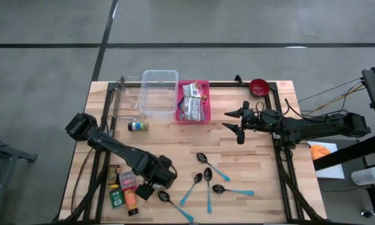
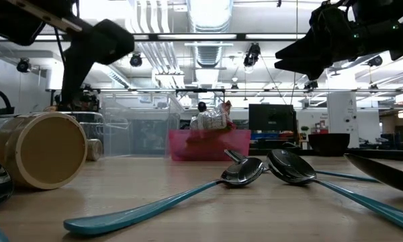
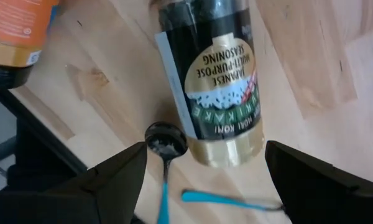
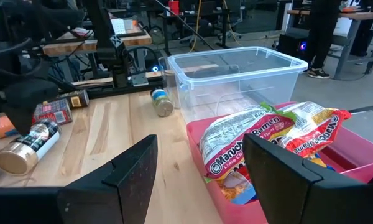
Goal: Pick & Place Food Item
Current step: Put the gold seasoning bottle into the right transparent bin
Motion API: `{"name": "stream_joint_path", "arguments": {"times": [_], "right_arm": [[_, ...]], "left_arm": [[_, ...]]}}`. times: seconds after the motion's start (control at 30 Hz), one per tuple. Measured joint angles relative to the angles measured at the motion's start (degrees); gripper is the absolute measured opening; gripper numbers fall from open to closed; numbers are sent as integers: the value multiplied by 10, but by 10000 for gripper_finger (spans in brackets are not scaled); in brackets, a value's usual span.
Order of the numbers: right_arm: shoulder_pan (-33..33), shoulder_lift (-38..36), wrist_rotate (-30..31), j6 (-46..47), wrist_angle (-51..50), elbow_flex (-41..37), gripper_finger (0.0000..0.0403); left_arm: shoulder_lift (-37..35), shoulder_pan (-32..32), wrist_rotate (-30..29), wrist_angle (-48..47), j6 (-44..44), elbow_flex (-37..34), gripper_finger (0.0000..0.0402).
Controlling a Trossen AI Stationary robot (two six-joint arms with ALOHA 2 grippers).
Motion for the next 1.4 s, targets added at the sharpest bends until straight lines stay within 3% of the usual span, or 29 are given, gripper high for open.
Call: {"name": "stream_joint_path", "arguments": {"times": [0.87,1.17,1.4], "right_arm": [[0,0,0,0,0,0,235],[0,0,0,0,0,0,235],[0,0,0,0,0,0,235]], "left_arm": [[23,0,-18,97,-19,-114,330],[23,0,-24,99,-19,-116,268],[23,1,-34,99,-19,-116,282]]}}
